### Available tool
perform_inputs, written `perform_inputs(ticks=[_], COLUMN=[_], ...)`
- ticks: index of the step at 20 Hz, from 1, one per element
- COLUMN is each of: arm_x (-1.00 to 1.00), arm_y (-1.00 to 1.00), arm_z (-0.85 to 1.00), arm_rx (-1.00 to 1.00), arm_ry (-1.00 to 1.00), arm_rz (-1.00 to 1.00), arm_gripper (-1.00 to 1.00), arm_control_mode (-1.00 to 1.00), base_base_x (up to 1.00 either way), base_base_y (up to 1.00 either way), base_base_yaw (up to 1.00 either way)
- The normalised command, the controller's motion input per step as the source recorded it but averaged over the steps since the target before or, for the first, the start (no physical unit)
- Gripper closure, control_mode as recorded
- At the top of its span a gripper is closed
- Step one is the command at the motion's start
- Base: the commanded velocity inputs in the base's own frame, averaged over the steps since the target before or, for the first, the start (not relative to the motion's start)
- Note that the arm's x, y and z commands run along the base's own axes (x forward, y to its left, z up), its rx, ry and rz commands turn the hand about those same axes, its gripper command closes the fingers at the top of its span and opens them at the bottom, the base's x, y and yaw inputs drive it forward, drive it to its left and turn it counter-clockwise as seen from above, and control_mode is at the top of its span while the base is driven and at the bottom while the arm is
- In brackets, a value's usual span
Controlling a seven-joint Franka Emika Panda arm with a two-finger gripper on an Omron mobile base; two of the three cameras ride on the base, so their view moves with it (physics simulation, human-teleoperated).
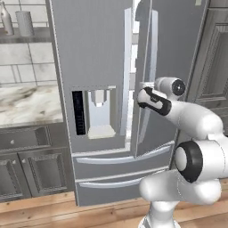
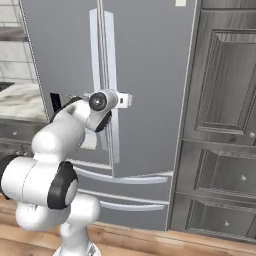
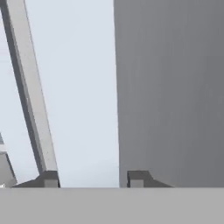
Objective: There is a bowl on the dining counter. Grab a lemon wedge from the fridge and place it in the bowl. Then get the liquor bottle and glass cup from the cabinet and place them next to the bowl.
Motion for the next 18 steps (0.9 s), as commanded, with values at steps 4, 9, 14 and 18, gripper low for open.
perform_inputs(ticks=[4, 9, 14, 18], arm_x=[-1.0, -0.97, -0.69, -0.64], arm_y=[-1.0, -1.0, -0.99, -0.55], arm_z=[0.21, 0.14, 0.03, 0.08], arm_rx=[0.0, 0.0, 0.0, 0.0], arm_ry=[-0.04, 0.0, 0.0, 0.0], arm_rz=[0.0, 0.0, 0.0, 0.0], arm_gripper=[1.0, 1.0, 1.0, -1.0], arm_control_mode=[-1.0, -1.0, -1.0, -1.0], base_base_x=[0.0, 0.0, 0.0, 0.0], base_base_y=[0.0, 0.0, 0.0, 0.0], base_base_yaw=[0.0, 0.0, 0.0, 0.0])
